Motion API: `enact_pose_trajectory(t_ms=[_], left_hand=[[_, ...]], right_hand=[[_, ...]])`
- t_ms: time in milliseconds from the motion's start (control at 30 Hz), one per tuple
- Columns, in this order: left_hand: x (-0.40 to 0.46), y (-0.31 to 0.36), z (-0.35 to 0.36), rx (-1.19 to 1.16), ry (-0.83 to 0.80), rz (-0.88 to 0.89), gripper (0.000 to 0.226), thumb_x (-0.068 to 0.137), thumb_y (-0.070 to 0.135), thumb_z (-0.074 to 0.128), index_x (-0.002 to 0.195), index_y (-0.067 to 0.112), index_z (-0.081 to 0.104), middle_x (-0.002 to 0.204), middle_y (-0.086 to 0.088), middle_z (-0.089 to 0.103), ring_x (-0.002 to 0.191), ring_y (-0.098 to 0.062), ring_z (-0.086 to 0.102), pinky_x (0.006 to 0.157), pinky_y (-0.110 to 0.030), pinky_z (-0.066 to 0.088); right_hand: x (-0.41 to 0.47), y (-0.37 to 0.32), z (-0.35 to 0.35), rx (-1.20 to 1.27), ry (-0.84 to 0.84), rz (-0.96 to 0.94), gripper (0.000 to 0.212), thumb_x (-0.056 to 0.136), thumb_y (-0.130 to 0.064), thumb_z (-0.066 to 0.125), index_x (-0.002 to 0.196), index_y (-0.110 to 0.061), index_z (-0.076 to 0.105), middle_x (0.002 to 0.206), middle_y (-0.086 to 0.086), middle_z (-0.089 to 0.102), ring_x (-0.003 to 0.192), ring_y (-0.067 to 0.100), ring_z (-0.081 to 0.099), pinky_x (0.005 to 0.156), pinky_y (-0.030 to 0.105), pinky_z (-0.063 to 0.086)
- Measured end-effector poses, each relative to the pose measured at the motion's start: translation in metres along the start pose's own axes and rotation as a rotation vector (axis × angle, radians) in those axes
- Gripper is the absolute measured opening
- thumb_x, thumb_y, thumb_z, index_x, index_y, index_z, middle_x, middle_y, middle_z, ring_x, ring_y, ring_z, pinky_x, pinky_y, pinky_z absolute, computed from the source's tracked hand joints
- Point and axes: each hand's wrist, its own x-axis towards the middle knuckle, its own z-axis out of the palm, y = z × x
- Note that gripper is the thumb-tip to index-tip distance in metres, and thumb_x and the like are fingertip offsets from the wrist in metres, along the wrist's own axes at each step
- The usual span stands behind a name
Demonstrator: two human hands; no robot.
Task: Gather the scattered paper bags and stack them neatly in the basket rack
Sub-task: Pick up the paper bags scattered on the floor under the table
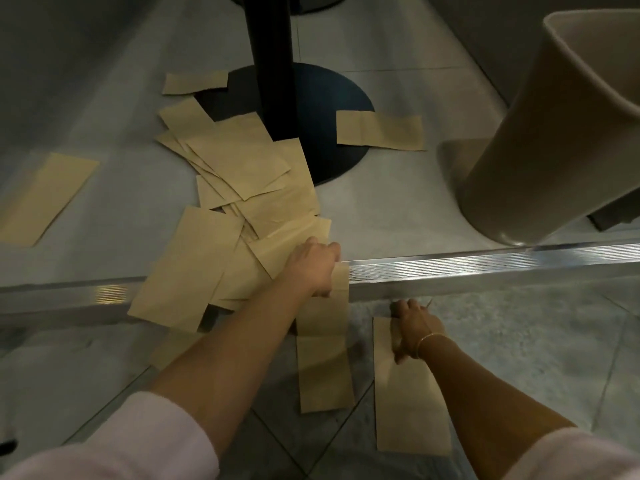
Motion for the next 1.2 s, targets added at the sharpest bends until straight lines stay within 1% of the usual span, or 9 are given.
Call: enact_pose_trajectory(t_ms=[200,333,433,600,733,867,933,1067,1200], left_hand=[[-0.002,0.0,-0.009,-0.101,0.004,-0.004,0.036,0.076,0.027,0.076,0.108,0.026,0.059,0.111,-0.004,0.052,0.104,-0.022,0.052,0.083,-0.03,0.042],[-0.003,0.003,-0.025,-0.16,0.007,0.044,0.02,0.075,0.032,0.075,0.088,0.023,0.063,0.088,0.003,0.058,0.088,-0.016,0.052,0.071,-0.026,0.036],[-0.002,0.006,-0.046,-0.281,-0.004,0.058,0.026,0.076,0.03,0.075,0.068,0.024,0.05,0.073,0.007,0.05,0.074,-0.013,0.048,0.057,-0.024,0.034],[-0.006,0.017,-0.092,-0.37,0.102,0.121,0.012,0.082,0.023,0.069,0.085,0.019,0.058,0.078,0.004,0.053,0.068,-0.01,0.047,0.057,-0.023,0.034],[-0.011,0.023,-0.137,-0.378,0.282,0.113,0.018,0.084,0.02,0.067,0.099,0.015,0.061,0.09,0.0,0.056,0.084,-0.016,0.051,0.069,-0.025,0.036],[-0.013,0.029,-0.181,-0.444,0.458,0.041,0.013,0.087,0.018,0.061,0.099,0.014,0.06,0.086,-0.001,0.057,0.082,-0.018,0.05,0.061,-0.028,0.038],[-0.014,0.036,-0.204,-0.466,0.54,0.033,0.012,0.088,0.016,0.058,0.099,0.012,0.059,0.081,-0.001,0.054,0.079,-0.019,0.049,0.054,-0.027,0.036],[-0.017,0.057,-0.24,-0.507,0.654,0.087,0.006,0.091,0.013,0.054,0.094,0.009,0.054,0.077,-0.001,0.052,0.078,-0.021,0.052,0.053,-0.028,0.034],[-0.02,0.08,-0.253,-0.569,0.734,0.144,0.015,0.092,0.012,0.051,0.105,0.014,0.057,0.09,-0.002,0.057,0.083,-0.018,0.052,0.062,-0.026,0.042]], right_hand=[[0.004,-0.003,-0.004,-0.205,-0.072,0.005,0.071,0.075,-0.038,0.073,0.138,-0.026,0.042,0.139,0.007,0.047,0.132,0.027,0.037,0.107,0.04,0.032],[-0.001,-0.012,-0.016,-0.343,-0.059,-0.043,0.052,0.084,-0.034,0.06,0.134,-0.028,0.046,0.139,0.007,0.046,0.135,0.027,0.031,0.109,0.043,0.026],[-0.001,-0.02,-0.056,-0.333,-0.186,-0.04,0.055,0.082,-0.025,0.063,0.134,-0.021,0.047,0.139,0.009,0.045,0.131,0.029,0.038,0.11,0.047,0.029],[-0.013,-0.022,-0.166,-0.4,-0.23,-0.11,0.038,0.08,-0.014,0.064,0.116,-0.003,0.063,0.12,0.015,0.06,0.106,0.031,0.059,0.097,0.04,0.047],[-0.055,-0.01,-0.266,-0.369,0.017,-0.142,0.034,0.084,-0.007,0.053,0.117,-0.003,0.06,0.119,0.015,0.058,0.1,0.031,0.057,0.094,0.039,0.048],[-0.114,0.01,-0.344,-0.178,0.375,-0.082,0.031,0.093,-0.012,0.046,0.122,-0.006,0.057,0.119,0.013,0.058,0.101,0.028,0.057,0.084,0.034,0.046],[-0.14,0.023,-0.377,-0.037,0.584,-0.013,0.03,0.095,-0.015,0.044,0.121,-0.004,0.056,0.114,0.016,0.058,0.104,0.032,0.058,0.087,0.038,0.046],[-0.179,0.05,-0.421,0.067,0.977,0.187,0.036,0.093,-0.004,0.034,0.125,-0.005,0.053,0.129,0.02,0.051,0.117,0.039,0.05,0.095,0.045,0.039],[-0.204,0.08,-0.438,0.13,1.127,0.336,0.037,0.093,-0.003,0.038,0.128,-0.002,0.051,0.132,0.022,0.049,0.12,0.04,0.047,0.097,0.044,0.039]])
